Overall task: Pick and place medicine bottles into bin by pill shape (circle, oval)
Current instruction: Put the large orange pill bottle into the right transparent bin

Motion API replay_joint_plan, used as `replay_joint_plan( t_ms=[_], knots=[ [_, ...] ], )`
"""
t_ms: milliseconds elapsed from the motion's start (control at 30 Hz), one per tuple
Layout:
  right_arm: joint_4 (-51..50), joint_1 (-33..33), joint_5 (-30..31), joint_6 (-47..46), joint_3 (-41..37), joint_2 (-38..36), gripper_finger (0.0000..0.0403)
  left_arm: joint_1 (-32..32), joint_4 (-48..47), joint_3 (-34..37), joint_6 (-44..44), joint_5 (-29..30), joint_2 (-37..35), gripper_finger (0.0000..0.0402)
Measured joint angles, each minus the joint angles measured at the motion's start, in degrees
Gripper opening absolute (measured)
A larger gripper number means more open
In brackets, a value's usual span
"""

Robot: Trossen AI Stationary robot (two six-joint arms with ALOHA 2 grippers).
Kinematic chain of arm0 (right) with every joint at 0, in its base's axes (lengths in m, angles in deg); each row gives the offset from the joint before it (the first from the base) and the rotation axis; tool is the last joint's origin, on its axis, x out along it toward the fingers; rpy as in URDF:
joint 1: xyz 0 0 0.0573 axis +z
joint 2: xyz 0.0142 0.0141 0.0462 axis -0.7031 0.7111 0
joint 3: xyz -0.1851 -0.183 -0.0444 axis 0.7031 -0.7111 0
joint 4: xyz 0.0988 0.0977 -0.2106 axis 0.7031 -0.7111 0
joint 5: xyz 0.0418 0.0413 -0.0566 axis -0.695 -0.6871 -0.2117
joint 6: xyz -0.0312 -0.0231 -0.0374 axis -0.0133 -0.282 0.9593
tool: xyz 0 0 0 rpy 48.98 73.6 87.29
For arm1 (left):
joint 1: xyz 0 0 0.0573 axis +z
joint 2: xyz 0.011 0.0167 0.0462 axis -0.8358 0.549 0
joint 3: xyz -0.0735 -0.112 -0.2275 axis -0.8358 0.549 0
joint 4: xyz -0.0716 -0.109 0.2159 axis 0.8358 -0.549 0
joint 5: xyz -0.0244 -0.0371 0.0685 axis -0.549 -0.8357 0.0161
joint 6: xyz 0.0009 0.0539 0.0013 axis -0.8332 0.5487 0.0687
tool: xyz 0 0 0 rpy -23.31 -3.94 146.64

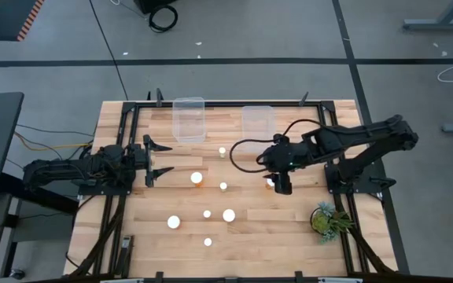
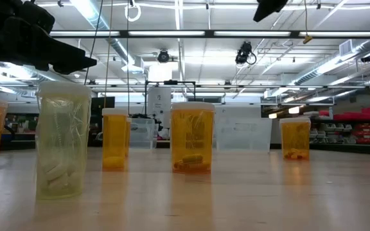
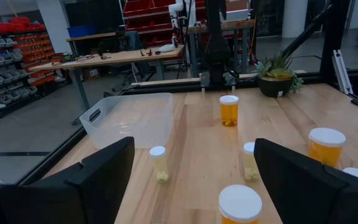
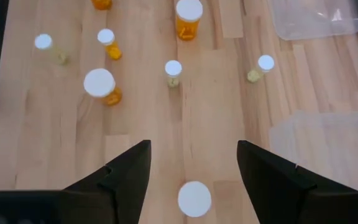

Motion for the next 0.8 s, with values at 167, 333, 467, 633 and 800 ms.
replay_joint_plan(
  t_ms=[167, 333, 467, 633, 800],
  knots=[
    [-0.8, 0.0, 0.1, 1.3, 1.5, 1.9, 0.0245, 0.0, 0.0, 0.0, 0.0, 0.0, 0.0, 0.0341],
    [-4.3, 0.0, 0.2, 2.4, 1.5, 3.9, 0.0245, 0.0, 0.0, 0.0, 0.0, 0.0, 0.0, 0.0341],
    [-5.9, 0.0, 0.1, 3.6, 1.5, 5.9, 0.0245, 0.0, 0.0, 0.0, 0.0, 0.0, 0.0, 0.0341],
    [-7.6, 0.0, 0.1, 5.3, 1.5, 8.5, 0.0246, 0.0, 0.0, 0.0, 0.0, 0.0, 0.0, 0.0341],
    [-8.7, 0.0, 0.1, 6.5, 1.5, 10.9, 0.0246, 0.0, 0.0, 0.0, 0.0, 0.0, 0.0, 0.0341]
  ],
)
